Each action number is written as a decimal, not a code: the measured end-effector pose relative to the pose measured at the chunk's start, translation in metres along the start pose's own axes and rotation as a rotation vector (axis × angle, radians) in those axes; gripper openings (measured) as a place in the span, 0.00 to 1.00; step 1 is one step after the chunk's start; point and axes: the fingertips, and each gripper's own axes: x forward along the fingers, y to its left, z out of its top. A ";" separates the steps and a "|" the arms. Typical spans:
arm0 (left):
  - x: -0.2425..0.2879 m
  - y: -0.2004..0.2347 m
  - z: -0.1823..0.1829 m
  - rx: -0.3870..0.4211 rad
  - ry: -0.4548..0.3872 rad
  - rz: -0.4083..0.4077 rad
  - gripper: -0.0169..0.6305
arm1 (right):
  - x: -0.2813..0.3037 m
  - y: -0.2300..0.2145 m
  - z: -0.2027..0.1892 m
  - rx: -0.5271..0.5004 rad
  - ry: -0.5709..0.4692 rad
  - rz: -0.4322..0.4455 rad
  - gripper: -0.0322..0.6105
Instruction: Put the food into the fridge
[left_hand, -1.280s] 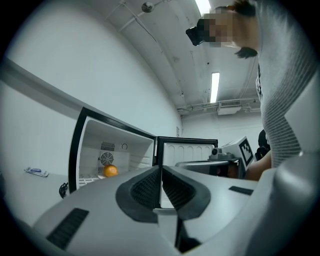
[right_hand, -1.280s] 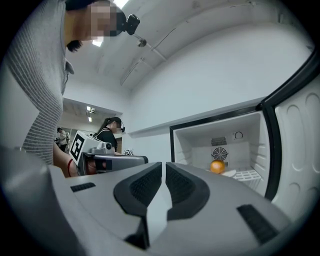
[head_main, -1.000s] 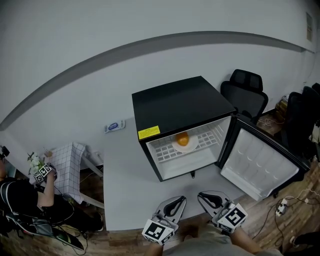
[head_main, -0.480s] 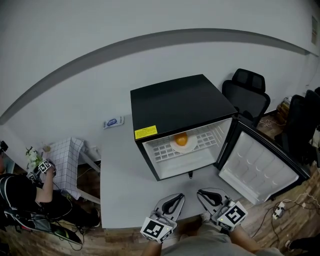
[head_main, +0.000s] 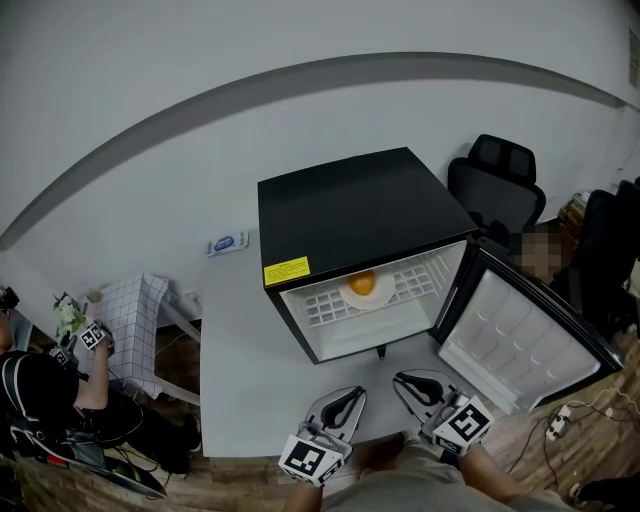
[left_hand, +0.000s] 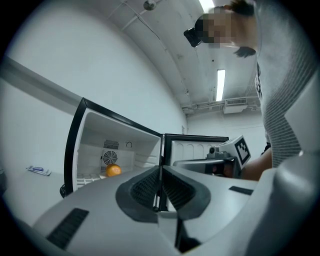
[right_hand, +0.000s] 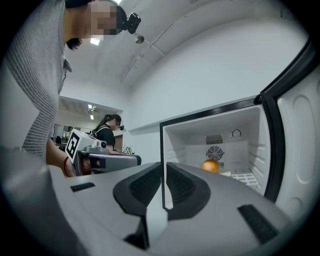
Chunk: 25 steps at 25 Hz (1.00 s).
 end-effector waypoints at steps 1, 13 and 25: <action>0.000 0.000 -0.001 -0.001 0.002 0.001 0.05 | 0.001 -0.001 0.001 0.000 -0.004 0.002 0.08; 0.004 0.001 -0.003 -0.001 0.011 0.004 0.05 | 0.008 -0.009 0.006 0.008 -0.024 -0.005 0.35; 0.003 -0.005 -0.006 0.003 0.019 -0.001 0.05 | 0.016 -0.024 0.008 0.000 -0.025 -0.012 0.39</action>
